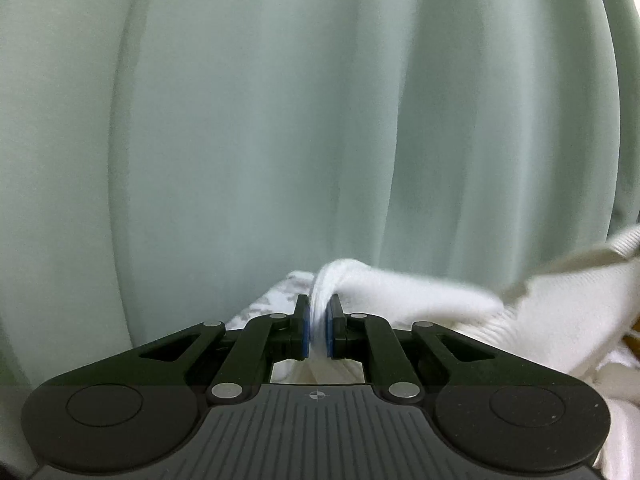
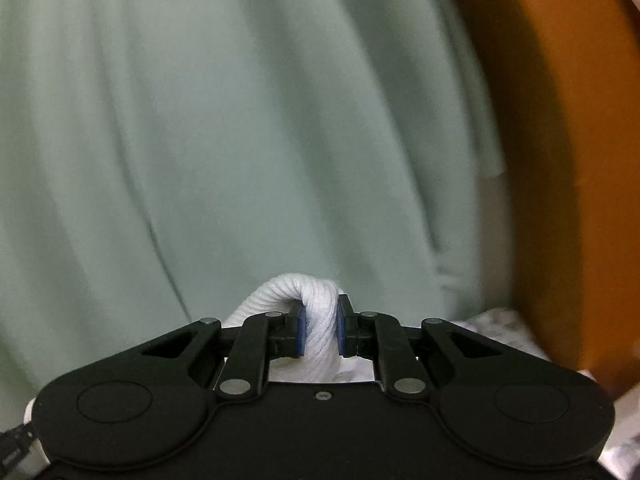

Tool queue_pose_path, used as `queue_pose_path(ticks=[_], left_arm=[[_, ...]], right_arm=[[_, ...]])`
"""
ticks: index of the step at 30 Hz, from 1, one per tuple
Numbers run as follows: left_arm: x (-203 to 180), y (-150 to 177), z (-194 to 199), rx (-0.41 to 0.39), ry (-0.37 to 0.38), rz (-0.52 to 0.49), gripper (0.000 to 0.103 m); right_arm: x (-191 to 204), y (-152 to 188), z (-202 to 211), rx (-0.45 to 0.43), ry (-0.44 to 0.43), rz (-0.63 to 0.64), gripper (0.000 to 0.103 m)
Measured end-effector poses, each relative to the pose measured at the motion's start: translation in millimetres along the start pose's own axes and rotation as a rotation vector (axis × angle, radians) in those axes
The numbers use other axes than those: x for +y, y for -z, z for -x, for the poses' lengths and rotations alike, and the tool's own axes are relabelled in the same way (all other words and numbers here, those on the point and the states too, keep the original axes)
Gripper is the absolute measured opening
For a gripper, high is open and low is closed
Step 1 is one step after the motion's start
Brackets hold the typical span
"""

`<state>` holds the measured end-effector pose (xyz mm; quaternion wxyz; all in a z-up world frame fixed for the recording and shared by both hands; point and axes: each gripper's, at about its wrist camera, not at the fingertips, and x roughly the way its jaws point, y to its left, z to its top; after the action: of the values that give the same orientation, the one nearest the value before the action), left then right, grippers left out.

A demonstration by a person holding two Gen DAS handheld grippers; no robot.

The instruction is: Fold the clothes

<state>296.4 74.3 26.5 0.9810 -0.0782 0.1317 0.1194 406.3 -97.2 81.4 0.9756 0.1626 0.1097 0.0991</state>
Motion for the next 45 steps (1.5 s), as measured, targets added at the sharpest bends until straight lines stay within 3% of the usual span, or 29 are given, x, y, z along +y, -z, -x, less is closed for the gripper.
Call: queue_pose_path(ticks=[4,8,13,18,24,29,31,33,37,42,45], left_arm=[[7,-8,12,-0.028,0.005,0.038,0.006],[14,0,18,0.022,0.010,0.059,0.006],[26,21,19,0.121,0.001,0.069,0.007],[30,36,16,0.182,-0.027,0.035,0.008],[15,38,32,0.183,-0.025,-0.081,0.011],[4,37,29,0.183,0.009,-0.125,0.011],[2,35,30,0.183,0.022,-0.140,0.016],[1,33,31,0.183,0.035,-0.155,0.028],[-3,26,40,0.156,0.054,-0.188,0.038],[-24,13,40,0.113,0.102,-0.249,0.063],[-43,11,29,0.113,0.138,-0.306,0.067]], right_arm=[[-22,-3,38,-0.057,0.019,-0.028,0.014],[-48,4,67,-0.068,0.061,-0.053,0.014],[-92,29,76,0.030,0.121,-0.146,0.014],[-108,57,69,0.107,0.160,-0.149,0.014],[-102,68,63,0.162,0.160,-0.067,0.017],[-99,60,70,0.171,0.133,-0.010,0.028],[-94,58,75,0.163,0.137,0.040,0.029],[-88,53,84,0.155,0.133,0.081,0.033],[-76,40,93,0.143,0.103,0.147,0.041],[-56,28,73,0.183,0.069,0.236,0.055],[-47,26,47,0.248,0.049,0.267,0.056]])
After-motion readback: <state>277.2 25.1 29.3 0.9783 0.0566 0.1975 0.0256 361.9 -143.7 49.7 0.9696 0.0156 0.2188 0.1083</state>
